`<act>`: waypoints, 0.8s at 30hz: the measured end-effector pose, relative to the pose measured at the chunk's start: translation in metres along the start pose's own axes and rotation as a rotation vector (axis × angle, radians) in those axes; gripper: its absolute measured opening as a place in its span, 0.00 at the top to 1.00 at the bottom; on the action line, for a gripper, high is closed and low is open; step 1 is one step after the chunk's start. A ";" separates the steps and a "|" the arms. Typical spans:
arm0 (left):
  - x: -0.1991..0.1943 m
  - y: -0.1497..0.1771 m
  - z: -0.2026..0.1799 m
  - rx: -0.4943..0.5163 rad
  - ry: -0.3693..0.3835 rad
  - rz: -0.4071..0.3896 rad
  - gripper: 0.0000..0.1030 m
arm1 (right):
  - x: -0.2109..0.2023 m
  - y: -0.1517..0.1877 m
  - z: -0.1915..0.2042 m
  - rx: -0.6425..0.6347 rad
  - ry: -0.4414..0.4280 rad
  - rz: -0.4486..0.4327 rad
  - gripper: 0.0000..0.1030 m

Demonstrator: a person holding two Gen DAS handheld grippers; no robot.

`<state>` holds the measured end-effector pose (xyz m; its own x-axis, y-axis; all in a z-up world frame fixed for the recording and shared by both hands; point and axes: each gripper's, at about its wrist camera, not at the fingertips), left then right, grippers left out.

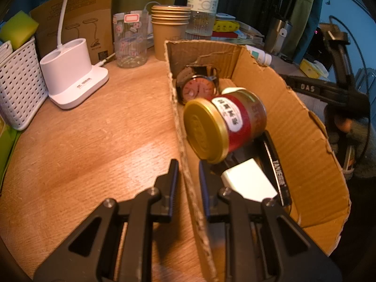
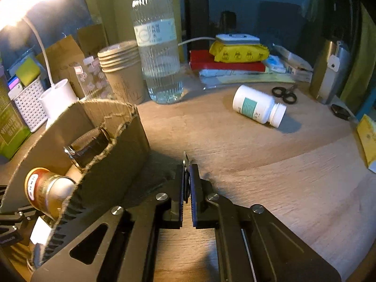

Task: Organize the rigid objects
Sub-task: 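Close the right gripper on the metal keys and lift them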

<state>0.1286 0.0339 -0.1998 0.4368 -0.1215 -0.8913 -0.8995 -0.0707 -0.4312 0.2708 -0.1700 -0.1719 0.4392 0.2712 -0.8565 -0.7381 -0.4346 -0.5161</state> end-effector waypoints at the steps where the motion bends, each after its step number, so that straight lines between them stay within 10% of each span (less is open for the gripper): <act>1: 0.000 0.000 0.000 0.000 0.000 0.000 0.82 | -0.005 0.000 0.001 -0.001 0.002 -0.010 0.95; 24: 0.000 0.000 0.000 0.000 0.000 0.000 0.82 | -0.070 -0.002 0.024 -0.032 0.056 -0.158 0.98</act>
<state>0.1287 0.0342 -0.1999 0.4366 -0.1219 -0.8913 -0.8996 -0.0708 -0.4310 0.2292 -0.1671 -0.1107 0.5773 0.2906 -0.7631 -0.6408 -0.4179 -0.6440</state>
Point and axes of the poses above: each gripper's, at about its wrist camera, not at the fingertips, and x roughly the way its jaws point, z to its left, y to its underside, and after that the axes turned 13 degrees about z, right-handed
